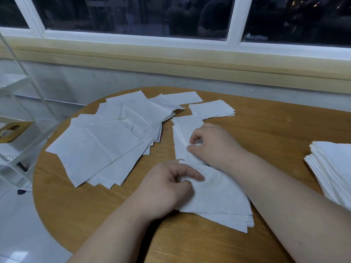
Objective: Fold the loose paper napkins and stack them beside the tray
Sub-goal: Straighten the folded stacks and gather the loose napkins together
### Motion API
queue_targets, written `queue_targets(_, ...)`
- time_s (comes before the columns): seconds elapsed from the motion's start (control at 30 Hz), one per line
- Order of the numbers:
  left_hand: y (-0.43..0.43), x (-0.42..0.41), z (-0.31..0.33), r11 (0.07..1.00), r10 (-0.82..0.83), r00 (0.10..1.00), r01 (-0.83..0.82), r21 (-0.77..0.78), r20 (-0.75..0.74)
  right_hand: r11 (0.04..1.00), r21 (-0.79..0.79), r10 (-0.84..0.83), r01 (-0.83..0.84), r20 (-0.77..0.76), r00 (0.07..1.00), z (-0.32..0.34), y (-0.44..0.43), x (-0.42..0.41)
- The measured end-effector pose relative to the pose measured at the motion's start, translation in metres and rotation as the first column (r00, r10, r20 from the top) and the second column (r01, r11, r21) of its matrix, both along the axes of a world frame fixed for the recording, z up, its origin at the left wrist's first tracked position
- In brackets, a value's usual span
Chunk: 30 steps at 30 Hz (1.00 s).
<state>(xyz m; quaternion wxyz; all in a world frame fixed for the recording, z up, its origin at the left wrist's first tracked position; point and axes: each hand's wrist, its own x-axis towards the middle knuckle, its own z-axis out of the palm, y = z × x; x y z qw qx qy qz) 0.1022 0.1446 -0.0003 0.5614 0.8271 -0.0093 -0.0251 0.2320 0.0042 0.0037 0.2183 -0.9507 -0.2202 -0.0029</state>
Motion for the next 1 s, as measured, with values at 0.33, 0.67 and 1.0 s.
queue_targets(0.33, -0.001, -0.001, 0.003, 1.000, -0.009, 0.999, 0.009, -0.003, -0.038, 0.989, 0.133, -0.056, 0.065, -0.070, 0.996, 0.003, -0.003, 0.001)
queue_targets(0.67, -0.001, 0.001, 0.000, 0.999, 0.017, 0.999, -0.018, -0.031, -0.045, 0.876, 0.451, -0.178, 0.173, -0.031, 0.984, 0.036, -0.025, -0.018)
queue_targets(1.0, -0.003, 0.001, 0.000, 0.993, 0.039, 0.998, -0.045, -0.111, -0.053, 0.164, 0.935, 0.170, 0.314, -0.340, 0.925, 0.055, -0.096, -0.105)
